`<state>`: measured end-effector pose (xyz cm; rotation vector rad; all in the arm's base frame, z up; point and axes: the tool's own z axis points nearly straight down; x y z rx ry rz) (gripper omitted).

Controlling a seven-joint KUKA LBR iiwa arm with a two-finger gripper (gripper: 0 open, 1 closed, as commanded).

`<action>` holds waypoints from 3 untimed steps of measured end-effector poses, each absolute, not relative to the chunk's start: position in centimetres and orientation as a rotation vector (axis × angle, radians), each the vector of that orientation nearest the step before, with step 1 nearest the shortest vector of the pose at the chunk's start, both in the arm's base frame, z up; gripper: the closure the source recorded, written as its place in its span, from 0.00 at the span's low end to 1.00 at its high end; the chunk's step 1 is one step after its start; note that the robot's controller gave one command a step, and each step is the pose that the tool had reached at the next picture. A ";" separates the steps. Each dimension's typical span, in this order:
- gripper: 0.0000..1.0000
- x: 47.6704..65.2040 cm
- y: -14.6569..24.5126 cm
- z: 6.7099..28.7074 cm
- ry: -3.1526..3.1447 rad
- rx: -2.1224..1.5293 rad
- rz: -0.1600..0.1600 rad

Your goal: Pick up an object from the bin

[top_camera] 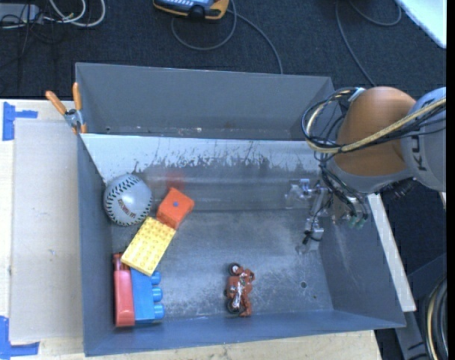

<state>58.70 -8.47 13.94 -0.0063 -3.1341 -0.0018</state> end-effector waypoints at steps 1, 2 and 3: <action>0.00 58.7 -8.4 14.1 -3.134 -0.006 -0.002; 0.00 58.8 -8.6 14.8 -3.138 -0.040 -0.002; 0.00 58.7 -8.6 15.2 -3.139 -0.078 -0.001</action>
Offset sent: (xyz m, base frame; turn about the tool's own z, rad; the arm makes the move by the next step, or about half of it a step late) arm 0.0020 -0.0092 0.0325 0.1312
